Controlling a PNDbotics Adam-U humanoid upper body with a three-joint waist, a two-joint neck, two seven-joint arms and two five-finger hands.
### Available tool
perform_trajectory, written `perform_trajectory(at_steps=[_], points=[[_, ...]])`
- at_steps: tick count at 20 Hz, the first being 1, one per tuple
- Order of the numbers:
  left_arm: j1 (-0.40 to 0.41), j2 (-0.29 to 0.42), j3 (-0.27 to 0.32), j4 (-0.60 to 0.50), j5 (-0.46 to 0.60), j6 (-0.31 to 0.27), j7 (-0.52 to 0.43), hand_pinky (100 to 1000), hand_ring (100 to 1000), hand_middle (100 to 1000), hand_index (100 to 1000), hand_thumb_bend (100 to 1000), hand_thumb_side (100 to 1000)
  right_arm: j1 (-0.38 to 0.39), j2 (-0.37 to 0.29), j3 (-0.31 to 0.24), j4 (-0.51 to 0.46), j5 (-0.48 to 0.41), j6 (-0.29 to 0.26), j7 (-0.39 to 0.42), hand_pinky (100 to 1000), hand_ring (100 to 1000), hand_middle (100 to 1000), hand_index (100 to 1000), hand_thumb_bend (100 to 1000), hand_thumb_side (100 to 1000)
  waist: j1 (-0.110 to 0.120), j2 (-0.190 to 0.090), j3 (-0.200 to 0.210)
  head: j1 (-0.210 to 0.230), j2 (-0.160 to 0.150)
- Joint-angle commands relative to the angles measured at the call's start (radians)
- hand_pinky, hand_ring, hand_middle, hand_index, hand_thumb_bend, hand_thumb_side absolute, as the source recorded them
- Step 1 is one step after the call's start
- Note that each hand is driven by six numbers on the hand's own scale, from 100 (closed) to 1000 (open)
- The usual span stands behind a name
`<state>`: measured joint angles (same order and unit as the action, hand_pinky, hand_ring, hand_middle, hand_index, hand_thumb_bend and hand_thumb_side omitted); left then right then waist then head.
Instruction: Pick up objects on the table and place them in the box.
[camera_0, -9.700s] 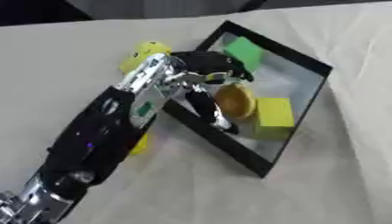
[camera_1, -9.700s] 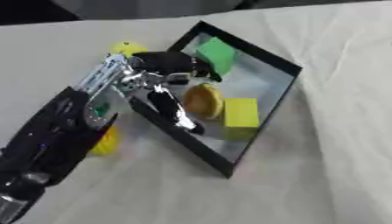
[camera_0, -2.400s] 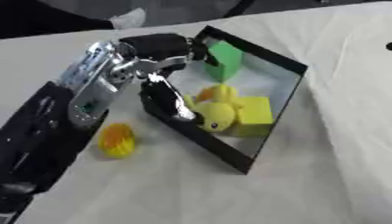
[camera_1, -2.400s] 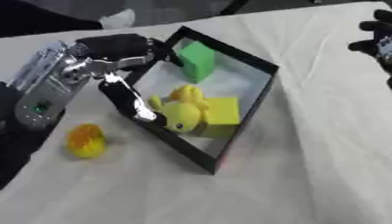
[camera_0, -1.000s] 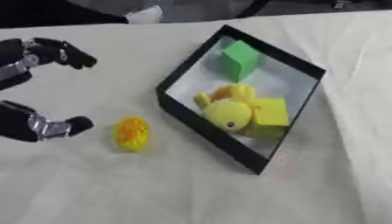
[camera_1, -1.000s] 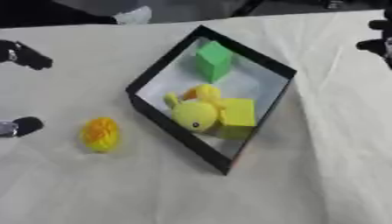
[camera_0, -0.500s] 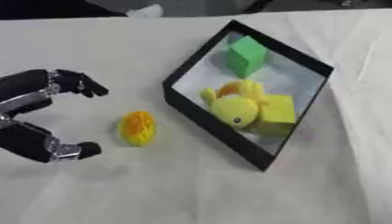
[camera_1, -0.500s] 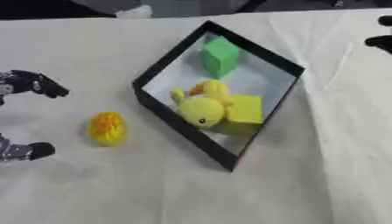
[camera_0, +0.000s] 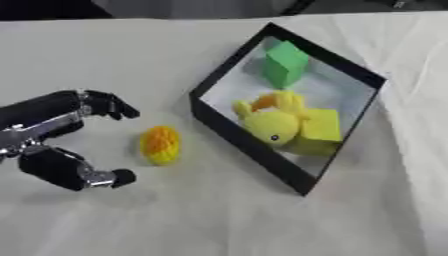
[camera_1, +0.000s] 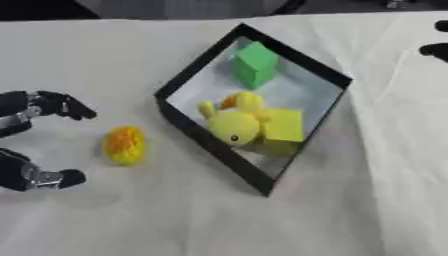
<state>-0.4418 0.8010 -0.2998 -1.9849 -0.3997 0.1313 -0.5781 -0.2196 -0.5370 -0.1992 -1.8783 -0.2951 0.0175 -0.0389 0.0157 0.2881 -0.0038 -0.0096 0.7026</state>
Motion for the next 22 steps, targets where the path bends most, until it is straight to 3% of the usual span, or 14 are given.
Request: perform_trajectory(at_steps=[1, 6, 14, 22], points=[[-0.044, -0.007, -0.006, -0.013, -0.039, 0.034, -0.013, 853, 821, 807, 902, 564, 547, -0.008, -0.015, -0.003, -0.014, 0.006, 0.000, 0.008, 886, 676, 767, 869, 100, 560, -0.008, 0.004, 0.002, -0.003, -0.003], [-0.081, -0.040, -0.050, 0.054, -0.119, 0.061, -0.039, 853, 825, 812, 898, 590, 533, -0.010, -0.013, -0.002, -0.014, 0.009, 0.002, 0.011, 887, 676, 768, 869, 100, 562, -0.003, 0.010, -0.001, 0.004, -0.008], [-0.104, -0.074, -0.092, 0.141, -0.189, 0.012, -0.076, 856, 831, 817, 901, 632, 532, -0.011, -0.011, -0.001, -0.014, 0.011, 0.005, 0.013, 887, 676, 768, 870, 100, 566, 0.000, 0.013, 0.000, 0.011, -0.010], [-0.105, -0.094, -0.101, 0.154, -0.226, 0.014, -0.039, 849, 826, 810, 900, 590, 528, -0.010, -0.008, 0.000, -0.013, 0.011, 0.006, 0.015, 887, 676, 768, 870, 100, 564, -0.002, 0.013, 0.001, 0.011, -0.013]])
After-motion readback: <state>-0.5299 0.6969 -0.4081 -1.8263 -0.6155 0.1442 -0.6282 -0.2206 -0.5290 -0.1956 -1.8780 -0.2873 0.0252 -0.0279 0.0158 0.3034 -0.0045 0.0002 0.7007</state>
